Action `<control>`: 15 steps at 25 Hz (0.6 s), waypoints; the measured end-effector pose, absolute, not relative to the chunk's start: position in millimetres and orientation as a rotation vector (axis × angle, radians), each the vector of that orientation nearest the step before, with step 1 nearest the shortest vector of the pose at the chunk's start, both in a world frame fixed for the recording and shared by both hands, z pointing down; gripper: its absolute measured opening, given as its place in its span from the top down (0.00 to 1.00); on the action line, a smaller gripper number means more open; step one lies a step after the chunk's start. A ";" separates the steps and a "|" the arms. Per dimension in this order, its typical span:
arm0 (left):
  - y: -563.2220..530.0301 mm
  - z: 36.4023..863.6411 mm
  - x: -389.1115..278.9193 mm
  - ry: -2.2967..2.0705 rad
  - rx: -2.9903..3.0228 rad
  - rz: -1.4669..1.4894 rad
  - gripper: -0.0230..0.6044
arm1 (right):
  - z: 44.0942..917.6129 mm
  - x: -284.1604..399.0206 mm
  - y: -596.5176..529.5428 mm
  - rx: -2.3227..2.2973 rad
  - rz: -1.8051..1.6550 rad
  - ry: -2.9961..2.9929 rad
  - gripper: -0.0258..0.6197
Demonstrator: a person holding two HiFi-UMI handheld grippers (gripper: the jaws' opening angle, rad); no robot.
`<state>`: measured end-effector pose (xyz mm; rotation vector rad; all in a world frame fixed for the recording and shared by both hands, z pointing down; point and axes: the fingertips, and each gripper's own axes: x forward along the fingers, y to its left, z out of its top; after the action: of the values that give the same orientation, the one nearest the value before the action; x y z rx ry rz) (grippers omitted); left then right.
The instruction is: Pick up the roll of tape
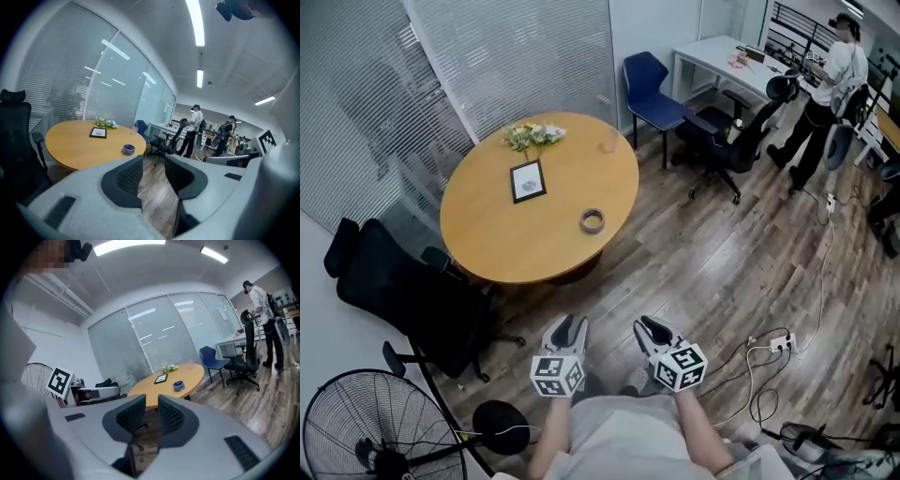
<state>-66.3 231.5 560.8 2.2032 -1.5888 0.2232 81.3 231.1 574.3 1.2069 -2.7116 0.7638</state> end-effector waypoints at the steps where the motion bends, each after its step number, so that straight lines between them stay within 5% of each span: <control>1: 229.5 558.1 -63.0 -1.586 2.217 0.225 0.76 | 573.0 81.7 231.9 1.199 0.761 -2.719 0.83; 9: 247.2 566.3 -38.9 -1.506 2.270 0.256 0.71 | 600.5 84.1 254.4 1.052 0.791 -2.663 0.67; 15: 241.8 570.5 -44.4 -1.502 2.254 0.238 0.71 | 608.9 80.2 258.1 1.008 0.807 -2.649 0.64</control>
<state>-44.4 241.8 570.5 2.2540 -1.5024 0.2383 80.2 258.1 608.9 1.0085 -2.6490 0.8067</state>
